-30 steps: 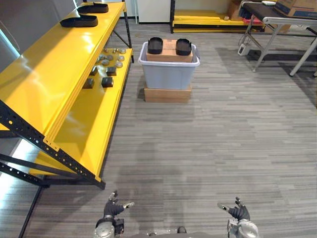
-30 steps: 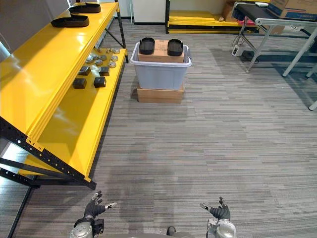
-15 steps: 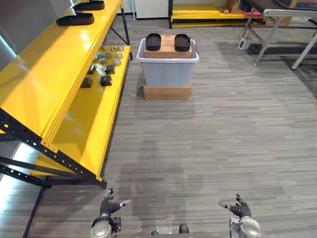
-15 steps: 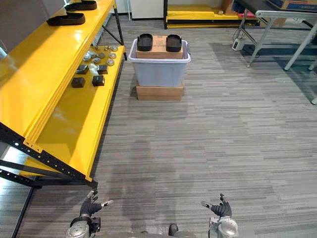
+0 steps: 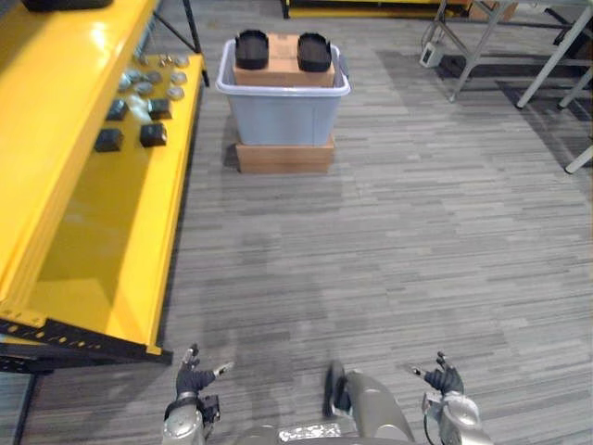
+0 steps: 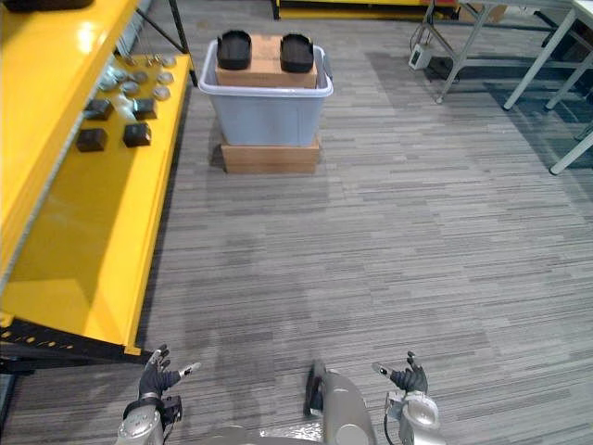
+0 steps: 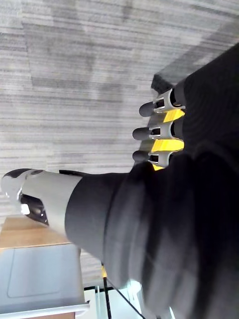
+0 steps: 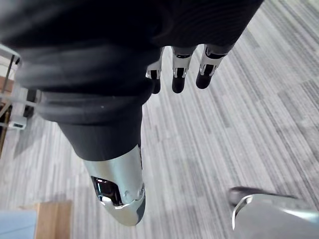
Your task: Walk over and take plastic housings, then place them on the shelf
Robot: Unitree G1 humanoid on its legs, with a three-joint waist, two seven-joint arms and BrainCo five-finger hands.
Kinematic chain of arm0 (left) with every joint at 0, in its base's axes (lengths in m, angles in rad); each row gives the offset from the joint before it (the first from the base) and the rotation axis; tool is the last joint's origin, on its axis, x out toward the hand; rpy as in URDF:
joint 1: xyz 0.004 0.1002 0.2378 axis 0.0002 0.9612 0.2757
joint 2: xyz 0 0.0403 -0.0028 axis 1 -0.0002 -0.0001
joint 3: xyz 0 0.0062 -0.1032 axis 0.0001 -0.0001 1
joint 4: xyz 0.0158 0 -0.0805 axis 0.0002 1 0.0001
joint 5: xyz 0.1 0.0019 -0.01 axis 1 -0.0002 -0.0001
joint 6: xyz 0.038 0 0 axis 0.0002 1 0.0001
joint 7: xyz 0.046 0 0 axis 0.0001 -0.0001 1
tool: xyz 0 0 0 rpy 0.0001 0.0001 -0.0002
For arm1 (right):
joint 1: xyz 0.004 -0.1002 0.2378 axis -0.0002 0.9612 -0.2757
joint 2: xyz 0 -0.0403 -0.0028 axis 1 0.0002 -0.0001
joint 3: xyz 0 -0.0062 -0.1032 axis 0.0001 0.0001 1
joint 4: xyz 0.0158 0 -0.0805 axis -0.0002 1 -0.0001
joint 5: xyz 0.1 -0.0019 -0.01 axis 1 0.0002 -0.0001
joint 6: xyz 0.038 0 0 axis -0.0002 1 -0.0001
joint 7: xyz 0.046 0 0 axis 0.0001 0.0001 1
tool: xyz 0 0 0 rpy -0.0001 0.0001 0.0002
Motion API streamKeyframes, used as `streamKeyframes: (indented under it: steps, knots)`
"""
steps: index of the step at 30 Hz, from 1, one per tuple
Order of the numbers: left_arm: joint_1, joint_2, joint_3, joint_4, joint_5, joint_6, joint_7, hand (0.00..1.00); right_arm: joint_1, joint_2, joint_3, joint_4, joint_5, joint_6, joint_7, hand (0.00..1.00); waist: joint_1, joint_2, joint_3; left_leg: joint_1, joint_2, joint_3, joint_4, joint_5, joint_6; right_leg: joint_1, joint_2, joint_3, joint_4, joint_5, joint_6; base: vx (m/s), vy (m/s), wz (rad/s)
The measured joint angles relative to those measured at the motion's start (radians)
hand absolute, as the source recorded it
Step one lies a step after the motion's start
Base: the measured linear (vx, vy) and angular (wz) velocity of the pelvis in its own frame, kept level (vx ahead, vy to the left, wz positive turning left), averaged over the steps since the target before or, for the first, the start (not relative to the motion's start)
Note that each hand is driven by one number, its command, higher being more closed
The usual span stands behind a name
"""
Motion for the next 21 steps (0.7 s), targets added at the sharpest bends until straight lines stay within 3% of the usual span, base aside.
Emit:
streamKeyframes:
  steps: [2,4,5,6,8,10,12,14,15,16,17,18,19,20,21]
  knots:
    - [-0.017,0.002,-0.001,0.004,0.001,-0.002,0.000,0.00,-0.026,0.005,0.001,-0.017,0.000,0.000,-0.003,0.00,-0.006,0.018,0.009,-0.033,0.021,-0.028,0.092,0.062,-0.063,-0.021,0.004,-0.022,0.112,-0.090,-0.027,0.62,-0.286,0.16]
    - [-0.016,-0.005,0.000,0.010,0.000,-0.001,0.000,0.00,-0.035,0.004,0.024,-0.024,0.000,-0.001,-0.003,0.00,-0.007,0.035,0.018,-0.114,0.043,-0.048,0.351,0.196,-0.062,0.056,0.020,-0.034,0.125,-0.172,-0.037,0.60,-0.266,0.17]
    - [-0.011,-0.017,0.001,0.014,-0.001,-0.002,-0.001,0.00,-0.034,0.000,0.049,-0.024,0.000,-0.001,-0.002,0.00,-0.002,0.048,0.024,-0.203,0.084,-0.053,0.593,0.308,-0.070,0.157,0.049,-0.042,0.064,-0.194,-0.044,0.60,-0.232,0.09]
    - [-0.002,-0.023,0.001,0.014,-0.002,-0.003,-0.004,0.00,-0.035,0.006,0.074,-0.024,0.000,-0.003,-0.003,0.00,0.012,0.052,0.028,-0.288,0.131,-0.022,0.831,0.286,-0.041,0.266,0.085,-0.037,-0.015,-0.202,-0.053,0.59,-0.215,0.01]
    - [0.010,-0.028,0.001,0.014,-0.009,-0.002,-0.005,0.00,-0.035,0.016,0.084,-0.021,0.000,-0.012,-0.003,0.00,0.031,0.038,0.035,-0.395,0.163,0.041,1.002,0.243,0.027,0.417,0.108,-0.018,-0.119,-0.208,-0.061,0.55,-0.174,-0.18]
    - [0.018,-0.034,0.000,0.010,-0.024,-0.002,-0.005,0.00,-0.040,0.014,0.083,-0.019,0.001,-0.014,-0.005,0.00,0.052,0.021,0.032,-0.503,0.142,0.105,0.967,0.209,0.032,0.516,0.105,0.013,-0.200,-0.208,-0.060,0.56,-0.125,-0.28]
    - [0.025,-0.035,0.001,0.001,-0.030,-0.002,-0.004,0.00,-0.061,0.011,0.077,0.003,0.001,-0.013,-0.005,0.00,0.076,0.010,0.040,-0.609,0.086,0.146,0.758,0.169,0.027,0.587,0.087,0.036,-0.254,-0.216,-0.049,0.54,-0.028,-0.33]
    - [0.028,-0.046,0.002,-0.001,-0.031,-0.002,-0.004,0.00,-0.077,0.016,0.062,0.021,0.001,-0.008,-0.005,0.00,0.077,-0.008,0.052,-0.618,0.006,0.153,0.411,0.183,0.018,0.661,0.055,0.038,-0.291,-0.236,-0.016,0.45,0.038,-0.21]
    - [0.032,-0.062,0.002,-0.002,-0.032,-0.002,-0.003,0.00,-0.072,0.012,0.043,0.022,0.000,-0.008,-0.007,0.00,0.079,-0.006,0.051,-0.613,-0.032,0.141,0.175,0.238,0.003,0.704,0.045,0.037,-0.313,-0.252,0.012,0.52,0.101,-0.20]
    - [0.034,-0.079,0.001,-0.002,-0.032,-0.002,-0.003,0.00,-0.068,0.009,0.032,0.022,0.000,-0.008,-0.012,0.00,0.085,0.019,0.040,-0.611,-0.043,0.123,0.005,0.285,0.003,0.737,0.051,0.039,-0.331,-0.274,0.043,0.52,0.130,-0.29]
    - [0.034,-0.083,0.000,-0.001,-0.032,-0.001,-0.003,0.00,-0.067,0.001,0.033,0.025,0.000,-0.008,-0.017,0.00,0.089,0.028,0.040,-0.621,-0.040,0.123,-0.020,0.315,0.015,0.755,0.056,0.042,-0.336,-0.293,0.054,0.64,0.239,-0.42]
    - [0.031,-0.077,0.002,0.003,-0.031,0.000,-0.002,0.00,-0.064,0.000,0.036,0.033,0.000,-0.004,-0.025,0.00,0.102,0.029,0.035,-0.617,-0.053,0.124,0.020,0.433,0.066,0.791,0.037,0.049,-0.335,-0.327,0.079,0.66,0.271,-0.17]
    - [0.022,-0.073,0.003,0.000,-0.031,-0.001,-0.002,0.00,-0.051,0.009,0.037,0.033,0.000,-0.003,-0.025,0.00,0.099,0.003,0.022,-0.622,-0.084,0.120,0.040,0.481,0.120,0.805,0.000,0.045,-0.321,-0.343,0.104,0.69,0.279,0.03]
    - [0.016,-0.073,0.002,-0.003,-0.030,-0.001,-0.002,0.00,-0.046,0.013,0.037,0.033,-0.001,-0.002,-0.025,0.00,0.097,-0.009,0.016,-0.636,-0.098,0.123,0.074,0.468,0.136,0.801,-0.016,0.040,-0.304,-0.344,0.106,0.61,0.222,0.32]
    - [0.006,-0.075,0.001,-0.003,-0.030,-0.001,-0.003,0.00,-0.037,0.017,0.037,0.041,-0.002,-0.001,-0.024,0.00,0.102,-0.015,0.016,-0.660,-0.109,0.125,0.161,0.403,0.157,0.784,-0.036,0.040,-0.235,-0.346,0.109,0.59,0.213,0.17]
